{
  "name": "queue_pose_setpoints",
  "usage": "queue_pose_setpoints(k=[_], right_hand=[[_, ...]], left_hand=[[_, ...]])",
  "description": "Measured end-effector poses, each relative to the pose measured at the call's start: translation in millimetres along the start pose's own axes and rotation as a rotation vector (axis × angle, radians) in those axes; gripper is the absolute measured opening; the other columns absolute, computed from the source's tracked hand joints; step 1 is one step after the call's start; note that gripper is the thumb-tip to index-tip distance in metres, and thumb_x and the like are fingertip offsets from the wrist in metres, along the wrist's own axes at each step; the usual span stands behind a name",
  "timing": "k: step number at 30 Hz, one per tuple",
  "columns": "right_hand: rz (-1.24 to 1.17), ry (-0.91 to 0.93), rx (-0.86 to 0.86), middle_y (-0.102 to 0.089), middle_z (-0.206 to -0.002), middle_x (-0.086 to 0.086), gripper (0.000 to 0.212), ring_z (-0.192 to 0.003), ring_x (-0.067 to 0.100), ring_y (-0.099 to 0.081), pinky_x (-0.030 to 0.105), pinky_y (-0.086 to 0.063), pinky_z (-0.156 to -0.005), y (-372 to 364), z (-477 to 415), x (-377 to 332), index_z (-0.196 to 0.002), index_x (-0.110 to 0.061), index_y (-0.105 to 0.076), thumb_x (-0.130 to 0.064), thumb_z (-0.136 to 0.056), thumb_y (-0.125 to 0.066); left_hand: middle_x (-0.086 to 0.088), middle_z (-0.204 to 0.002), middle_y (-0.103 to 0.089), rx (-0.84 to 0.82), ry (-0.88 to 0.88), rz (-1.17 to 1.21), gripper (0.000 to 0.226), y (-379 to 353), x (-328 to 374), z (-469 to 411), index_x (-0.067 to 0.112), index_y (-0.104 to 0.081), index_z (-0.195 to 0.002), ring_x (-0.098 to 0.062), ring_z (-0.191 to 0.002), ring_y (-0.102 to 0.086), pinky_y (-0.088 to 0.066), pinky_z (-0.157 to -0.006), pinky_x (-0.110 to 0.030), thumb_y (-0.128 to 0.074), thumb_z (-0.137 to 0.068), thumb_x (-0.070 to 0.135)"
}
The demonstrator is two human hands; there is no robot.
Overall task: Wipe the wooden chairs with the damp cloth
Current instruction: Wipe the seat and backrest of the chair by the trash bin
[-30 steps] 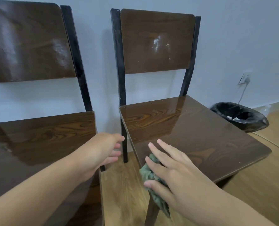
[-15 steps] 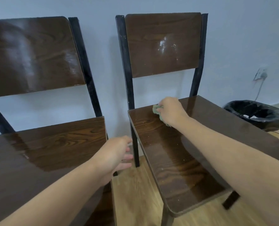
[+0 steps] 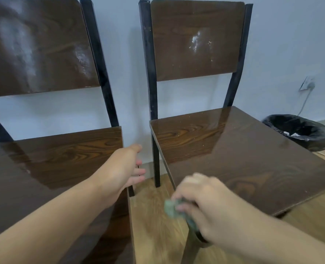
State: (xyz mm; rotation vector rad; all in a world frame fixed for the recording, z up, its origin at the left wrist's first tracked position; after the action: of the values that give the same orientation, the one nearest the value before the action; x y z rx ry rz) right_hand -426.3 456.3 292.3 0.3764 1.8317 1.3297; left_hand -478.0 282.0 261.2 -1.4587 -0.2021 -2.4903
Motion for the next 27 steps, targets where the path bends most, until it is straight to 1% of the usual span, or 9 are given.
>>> queue_pose_setpoints(k=[3,5,7,10,13,20,22,24,27], right_hand=[[-0.125,-0.08,-0.082,-0.069,-0.096,-0.013,0.012,-0.093,-0.001,-0.059,0.007,-0.041,-0.081,12.6,28.9,-2.8,-0.096,-0.029,-0.076,-0.032,-0.09,-0.067],[-0.148,-0.169,0.095,-0.071,-0.09,-0.019,0.007,-0.09,-0.002,-0.065,0.009,-0.046,-0.076,48.4,19.9,23.8,-0.093,-0.032,-0.077,-0.031,-0.092,-0.07],[-0.059,-0.3,0.265,-0.071,-0.094,-0.022,0.012,-0.082,-0.004,-0.063,0.008,-0.042,-0.067,81.0,-6.3,76.1,-0.1,-0.032,-0.077,-0.03,-0.095,-0.066],[0.05,-0.5,0.413,-0.071,-0.116,0.001,0.026,-0.082,0.004,-0.057,0.013,-0.042,-0.07,100.0,-55.3,160.0,-0.12,-0.014,-0.073,-0.023,-0.099,-0.061],[0.073,-0.573,0.37,-0.072,-0.116,0.012,0.027,-0.086,0.014,-0.063,0.025,-0.048,-0.075,81.0,-74.6,187.3,-0.121,-0.007,-0.071,-0.02,-0.1,-0.059],[0.018,-0.213,0.191,-0.065,-0.097,-0.007,0.017,-0.093,0.012,-0.061,0.03,-0.05,-0.083,18.1,23.8,45.3,-0.094,-0.024,-0.071,-0.031,-0.096,-0.056],[-0.075,-0.145,0.162,-0.066,-0.095,-0.011,0.016,-0.09,0.005,-0.061,0.019,-0.047,-0.08,5.2,48.5,15.3,-0.093,-0.027,-0.071,-0.036,-0.087,-0.059],[-0.209,-0.137,0.109,-0.068,-0.091,-0.009,0.016,-0.081,-0.004,-0.058,0.006,-0.041,-0.075,0.8,51.0,3.8,-0.091,-0.028,-0.074,-0.036,-0.082,-0.064],[-0.314,-0.191,0.15,-0.069,-0.094,-0.01,0.014,-0.087,-0.001,-0.062,0.01,-0.044,-0.077,20.7,33.9,16.2,-0.096,-0.028,-0.074,-0.036,-0.085,-0.068]], left_hand=[[-0.018,-0.133,-0.06,-0.01,0.002,-0.028,0.055,-6.2,1.4,2.8,0.005,-0.044,-0.148,-0.038,-0.119,-0.063,-0.054,-0.098,-0.048,-0.058,-0.099,0.025],[-0.016,-0.125,-0.063,-0.018,-0.007,-0.057,0.053,-13.5,1.7,3.3,0.006,-0.046,-0.146,-0.037,-0.117,-0.064,-0.054,-0.098,-0.048,-0.058,-0.098,0.024],[-0.014,-0.117,-0.064,-0.035,-0.015,-0.081,0.049,-23.7,1.5,4.9,0.008,-0.048,-0.144,-0.035,-0.111,-0.067,-0.055,-0.096,-0.049,-0.057,-0.099,0.025],[-0.021,-0.126,-0.062,-0.035,0.012,-0.044,0.045,-34.5,-2.3,7.4,0.006,-0.049,-0.141,-0.04,-0.111,-0.066,-0.054,-0.097,-0.053,-0.054,-0.1,0.023],[-0.025,-0.132,-0.058,-0.026,0.038,-0.016,0.046,-40.0,-5.7,10.2,0.005,-0.048,-0.142,-0.043,-0.116,-0.063,-0.054,-0.097,-0.052,-0.053,-0.1,0.021],[-0.024,-0.128,-0.06,-0.03,0.043,-0.011,0.043,-32.9,-7.3,9.4,0.006,-0.051,-0.137,-0.042,-0.112,-0.065,-0.054,-0.095,-0.053,-0.057,-0.098,0.022],[-0.024,-0.128,-0.061,-0.036,0.038,-0.025,0.041,-30.8,-7.1,9.4,0.006,-0.052,-0.135,-0.042,-0.112,-0.065,-0.054,-0.096,-0.054,-0.058,-0.098,0.022],[-0.024,-0.125,-0.062,-0.024,0.028,-0.046,0.039,-28.2,-5.7,7.8,0.006,-0.053,-0.132,-0.042,-0.109,-0.066,-0.054,-0.095,-0.055,-0.059,-0.097,0.022],[-0.023,-0.121,-0.063,0.0,0.019,-0.066,0.038,-27.9,-2.3,4.3,0.005,-0.055,-0.13,-0.042,-0.108,-0.066,-0.054,-0.094,-0.054,-0.059,-0.097,0.022]])
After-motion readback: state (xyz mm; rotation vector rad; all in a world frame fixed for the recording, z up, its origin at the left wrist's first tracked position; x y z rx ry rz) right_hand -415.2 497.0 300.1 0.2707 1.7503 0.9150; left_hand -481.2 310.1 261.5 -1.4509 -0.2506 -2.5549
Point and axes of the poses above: each hand's wrist, its own z-axis away from the middle knuckle, its own y-axis out of the back of the hand, x = y × z, the point moved 7 cm from there along -z, towards the middle knuckle
